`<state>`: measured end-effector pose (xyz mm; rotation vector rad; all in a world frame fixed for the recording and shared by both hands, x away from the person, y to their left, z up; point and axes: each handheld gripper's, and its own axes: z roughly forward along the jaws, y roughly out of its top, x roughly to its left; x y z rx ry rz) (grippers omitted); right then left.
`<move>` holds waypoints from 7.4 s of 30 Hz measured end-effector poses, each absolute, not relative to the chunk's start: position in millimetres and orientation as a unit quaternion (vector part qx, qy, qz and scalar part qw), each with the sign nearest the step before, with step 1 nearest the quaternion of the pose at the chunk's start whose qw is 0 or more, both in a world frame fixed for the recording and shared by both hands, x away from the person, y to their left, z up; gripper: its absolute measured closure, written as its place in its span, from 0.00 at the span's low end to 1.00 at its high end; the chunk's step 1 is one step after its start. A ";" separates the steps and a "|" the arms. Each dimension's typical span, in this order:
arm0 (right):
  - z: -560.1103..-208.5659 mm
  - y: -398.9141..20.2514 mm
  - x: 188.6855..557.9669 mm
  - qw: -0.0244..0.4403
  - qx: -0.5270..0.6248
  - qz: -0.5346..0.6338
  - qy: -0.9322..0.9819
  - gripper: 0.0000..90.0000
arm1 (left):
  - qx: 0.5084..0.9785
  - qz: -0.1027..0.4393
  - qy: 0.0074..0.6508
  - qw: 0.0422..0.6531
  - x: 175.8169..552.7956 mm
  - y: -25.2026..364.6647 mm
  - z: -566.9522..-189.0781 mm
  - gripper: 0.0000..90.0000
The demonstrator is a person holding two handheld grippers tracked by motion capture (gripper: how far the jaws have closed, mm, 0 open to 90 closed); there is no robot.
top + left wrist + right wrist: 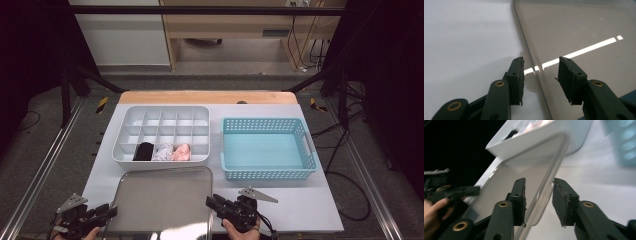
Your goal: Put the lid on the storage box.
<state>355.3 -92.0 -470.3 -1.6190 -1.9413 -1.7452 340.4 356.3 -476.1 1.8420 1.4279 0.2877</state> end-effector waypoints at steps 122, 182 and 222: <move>-362.0 -113.9 437.7 -0.113 -0.454 -0.562 -0.682 0.81 | 0.676 0.207 0.470 0.528 416.7 340.8 -356.7 0.68; -345.9 -80.0 521.9 -0.108 -0.471 -0.542 -0.688 0.80 | 0.653 0.192 0.501 0.535 496.9 370.0 -353.2 0.67; -385.0 -58.1 557.5 -0.141 -0.502 -0.528 -0.670 0.63 | 0.651 0.190 0.527 0.512 532.3 365.7 -380.2 0.59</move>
